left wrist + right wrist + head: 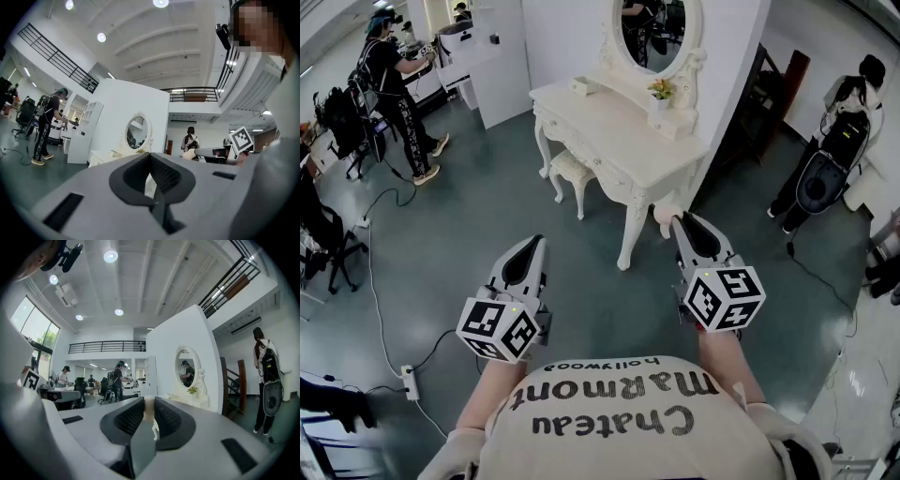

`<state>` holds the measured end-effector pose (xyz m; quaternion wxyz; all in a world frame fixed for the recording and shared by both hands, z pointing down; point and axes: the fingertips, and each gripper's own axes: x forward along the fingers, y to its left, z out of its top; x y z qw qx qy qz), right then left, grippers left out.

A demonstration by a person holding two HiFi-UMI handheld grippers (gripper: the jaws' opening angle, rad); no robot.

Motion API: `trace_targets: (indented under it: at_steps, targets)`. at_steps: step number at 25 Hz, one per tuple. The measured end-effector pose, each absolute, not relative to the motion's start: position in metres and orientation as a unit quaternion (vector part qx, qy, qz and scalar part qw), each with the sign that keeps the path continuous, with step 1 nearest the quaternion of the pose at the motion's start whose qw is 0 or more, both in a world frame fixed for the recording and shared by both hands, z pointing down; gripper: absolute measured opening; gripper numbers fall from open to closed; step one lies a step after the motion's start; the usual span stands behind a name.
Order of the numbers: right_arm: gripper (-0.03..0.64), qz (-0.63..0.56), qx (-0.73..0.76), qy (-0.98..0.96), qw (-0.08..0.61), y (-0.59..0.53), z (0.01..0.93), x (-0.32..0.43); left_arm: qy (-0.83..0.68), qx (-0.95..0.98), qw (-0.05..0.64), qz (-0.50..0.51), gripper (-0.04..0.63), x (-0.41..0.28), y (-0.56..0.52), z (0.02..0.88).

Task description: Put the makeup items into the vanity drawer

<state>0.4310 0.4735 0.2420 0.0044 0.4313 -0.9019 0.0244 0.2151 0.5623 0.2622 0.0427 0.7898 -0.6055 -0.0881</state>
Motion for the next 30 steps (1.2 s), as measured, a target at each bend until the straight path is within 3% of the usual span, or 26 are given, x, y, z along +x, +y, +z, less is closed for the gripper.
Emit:
trace_targets:
  at_steps: [15, 30]
  targets:
    - [0.086, 0.026, 0.432, -0.901, 0.003, 0.465, 0.238, 0.402, -0.598, 0.794, 0.048, -0.099, 0.008, 0.186, 0.552, 0.258]
    - [0.087, 0.059, 0.401, -0.914, 0.008, 0.479, 0.28, 0.341, -0.596, 0.793, 0.087, -0.085, 0.008, 0.149, 0.571, 0.311]
